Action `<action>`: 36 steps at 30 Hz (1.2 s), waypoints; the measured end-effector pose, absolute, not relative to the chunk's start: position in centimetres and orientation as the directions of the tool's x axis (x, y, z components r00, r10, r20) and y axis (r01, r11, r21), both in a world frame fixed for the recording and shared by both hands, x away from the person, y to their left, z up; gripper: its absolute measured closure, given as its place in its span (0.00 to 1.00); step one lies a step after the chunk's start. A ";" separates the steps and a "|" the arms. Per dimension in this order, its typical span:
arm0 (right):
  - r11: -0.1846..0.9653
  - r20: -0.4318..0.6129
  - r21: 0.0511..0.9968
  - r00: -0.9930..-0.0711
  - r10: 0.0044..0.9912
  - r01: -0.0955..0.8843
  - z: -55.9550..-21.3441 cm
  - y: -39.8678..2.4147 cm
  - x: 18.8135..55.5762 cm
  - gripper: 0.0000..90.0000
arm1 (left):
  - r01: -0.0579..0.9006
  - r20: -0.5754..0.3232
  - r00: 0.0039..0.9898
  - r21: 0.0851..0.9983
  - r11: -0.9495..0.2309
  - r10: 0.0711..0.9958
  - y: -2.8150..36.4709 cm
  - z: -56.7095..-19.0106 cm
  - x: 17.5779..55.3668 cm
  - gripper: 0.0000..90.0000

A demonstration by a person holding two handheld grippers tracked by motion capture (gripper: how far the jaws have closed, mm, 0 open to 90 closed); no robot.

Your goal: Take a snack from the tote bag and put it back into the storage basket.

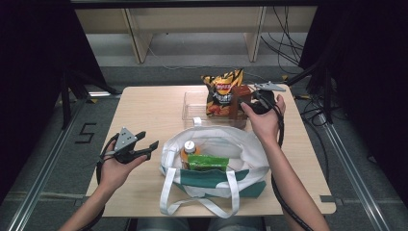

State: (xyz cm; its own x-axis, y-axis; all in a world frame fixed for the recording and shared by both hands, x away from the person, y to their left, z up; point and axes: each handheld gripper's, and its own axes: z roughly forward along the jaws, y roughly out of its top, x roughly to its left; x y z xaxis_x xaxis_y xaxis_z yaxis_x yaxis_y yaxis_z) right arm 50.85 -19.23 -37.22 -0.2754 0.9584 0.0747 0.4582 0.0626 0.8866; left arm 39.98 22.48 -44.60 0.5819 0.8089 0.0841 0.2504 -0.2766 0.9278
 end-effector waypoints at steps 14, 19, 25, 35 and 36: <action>0.055 0.085 0.905 -0.307 0.948 0.422 -35.9 -20.6 47.9 0.34 | 0.253 0.083 0.578 0.928 -0.274 0.812 22.5 -44.6 40.0 0.41; 0.064 0.077 0.909 -0.317 0.945 0.412 -35.6 -20.8 47.0 0.37 | 0.253 0.083 0.578 0.928 -0.275 0.812 22.5 -44.6 40.0 0.41; 0.089 0.053 0.921 -0.346 0.937 0.380 -35.2 -21.2 45.9 0.44 | 0.254 0.089 0.579 0.925 -0.283 0.810 22.5 -44.7 40.0 0.41; 0.097 0.076 0.913 -0.399 0.914 0.397 -35.5 -21.3 43.9 0.51 | 0.253 0.086 0.579 0.926 -0.279 0.811 22.4 -44.6 39.9 0.41; 0.103 0.074 0.912 -0.405 0.911 0.397 -35.5 -21.3 43.7 0.52 | 0.254 0.085 0.579 0.926 -0.278 0.811 22.4 -44.7 40.0 0.41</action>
